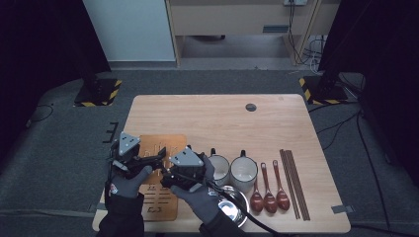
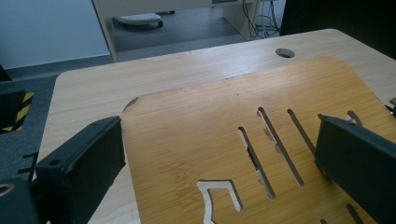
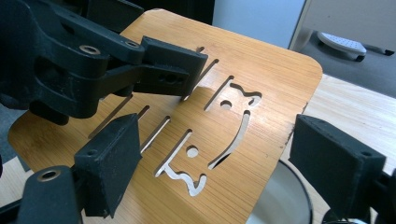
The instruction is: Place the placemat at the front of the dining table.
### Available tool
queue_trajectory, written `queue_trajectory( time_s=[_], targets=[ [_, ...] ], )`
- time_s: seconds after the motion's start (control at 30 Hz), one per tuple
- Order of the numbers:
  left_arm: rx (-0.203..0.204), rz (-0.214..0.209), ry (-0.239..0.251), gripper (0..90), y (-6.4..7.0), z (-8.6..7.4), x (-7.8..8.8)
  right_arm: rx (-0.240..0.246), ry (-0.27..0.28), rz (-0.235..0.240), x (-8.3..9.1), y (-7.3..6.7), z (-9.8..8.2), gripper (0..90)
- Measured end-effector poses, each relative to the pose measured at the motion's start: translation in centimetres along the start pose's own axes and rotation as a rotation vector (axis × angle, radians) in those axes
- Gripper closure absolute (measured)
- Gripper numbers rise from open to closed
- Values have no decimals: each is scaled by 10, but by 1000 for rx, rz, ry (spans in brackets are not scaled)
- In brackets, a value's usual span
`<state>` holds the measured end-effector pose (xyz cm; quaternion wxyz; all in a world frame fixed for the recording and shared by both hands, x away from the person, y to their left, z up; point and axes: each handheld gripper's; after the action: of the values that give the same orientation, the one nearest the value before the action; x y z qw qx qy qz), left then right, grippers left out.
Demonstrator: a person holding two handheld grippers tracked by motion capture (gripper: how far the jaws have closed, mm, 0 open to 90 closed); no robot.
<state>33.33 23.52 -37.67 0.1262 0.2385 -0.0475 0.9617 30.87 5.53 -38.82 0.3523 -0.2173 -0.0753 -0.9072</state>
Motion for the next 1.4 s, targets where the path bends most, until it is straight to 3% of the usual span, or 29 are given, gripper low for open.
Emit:
queue_trajectory(
  time_s=[0.6,1.4],
  targets=[
    [-17,-21,14,10,19,21,-13,4,22,-34,11,22,6,164],
    [-45,-49,49,10,52,54,-35,5,63,-74,31,64,13,166]
  ],
)
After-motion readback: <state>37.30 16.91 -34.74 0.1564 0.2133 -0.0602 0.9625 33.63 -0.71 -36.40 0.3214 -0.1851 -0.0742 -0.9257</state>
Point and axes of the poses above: each handheld gripper's, and its own axes: x roughly backward along the jaws, z roughly out of its top, y roughly to its right, and after that the axes turned 5 degrees about z, right-handed
